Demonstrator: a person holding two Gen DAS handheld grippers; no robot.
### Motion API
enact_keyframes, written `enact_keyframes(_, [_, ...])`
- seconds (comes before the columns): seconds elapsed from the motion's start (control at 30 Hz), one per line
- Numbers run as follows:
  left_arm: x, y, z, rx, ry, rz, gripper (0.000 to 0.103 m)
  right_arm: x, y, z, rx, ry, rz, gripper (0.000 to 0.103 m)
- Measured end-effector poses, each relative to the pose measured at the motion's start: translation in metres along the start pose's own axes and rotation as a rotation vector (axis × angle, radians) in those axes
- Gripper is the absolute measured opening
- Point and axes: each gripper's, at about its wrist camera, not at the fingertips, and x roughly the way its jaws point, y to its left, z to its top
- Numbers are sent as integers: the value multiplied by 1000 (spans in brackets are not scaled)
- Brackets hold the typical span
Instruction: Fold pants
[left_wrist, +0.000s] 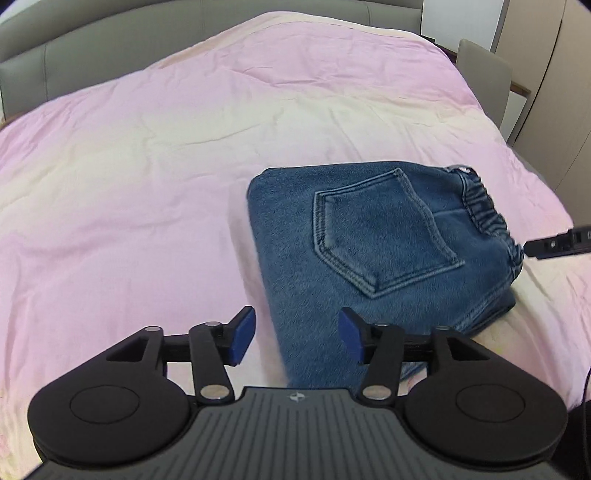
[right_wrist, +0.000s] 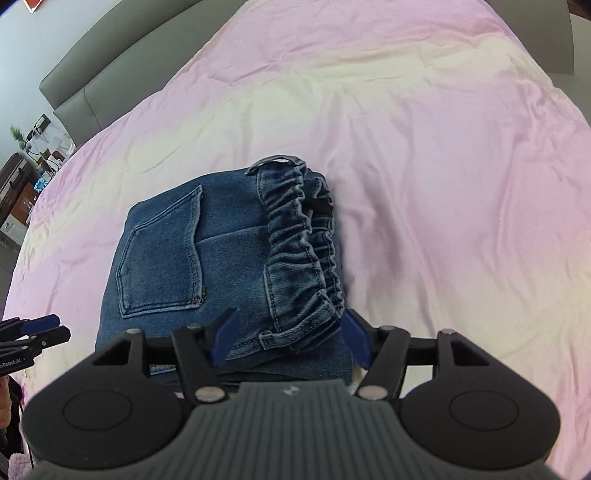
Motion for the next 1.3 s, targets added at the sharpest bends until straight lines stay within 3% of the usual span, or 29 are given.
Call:
enact_keyframes(0.4, [62,24,19,-130,58,-43,78,48,-35,38,72,94,95,74])
enact_keyframes(0.57, [90,62,3,-348,93,-172,93,75,-55,44,146,152,164,80])
enact_keyframes(0.63, [99,72,-4,-413,102,-225,93,88,-66,42,193,204,193,81])
enact_keyframes(0.73, [108,82,-10,-454,105,-280,94,101,-81,39,268,225,263,81])
enact_keyframes(0.87, [113,87,-12,-465,109,-308,94,113,-85,40,249,220,317,76])
enact_keyframes(1.03, [113,86,-16,-488,97,-310,85,122,-84,38,257,189,357,64])
enact_keyframes(1.17, [108,82,-20,-564,89,-343,55,115,-75,37,232,177,331,57])
enact_keyframes(1.3, [95,70,-21,-575,52,-274,48,104,-55,38,196,149,282,51])
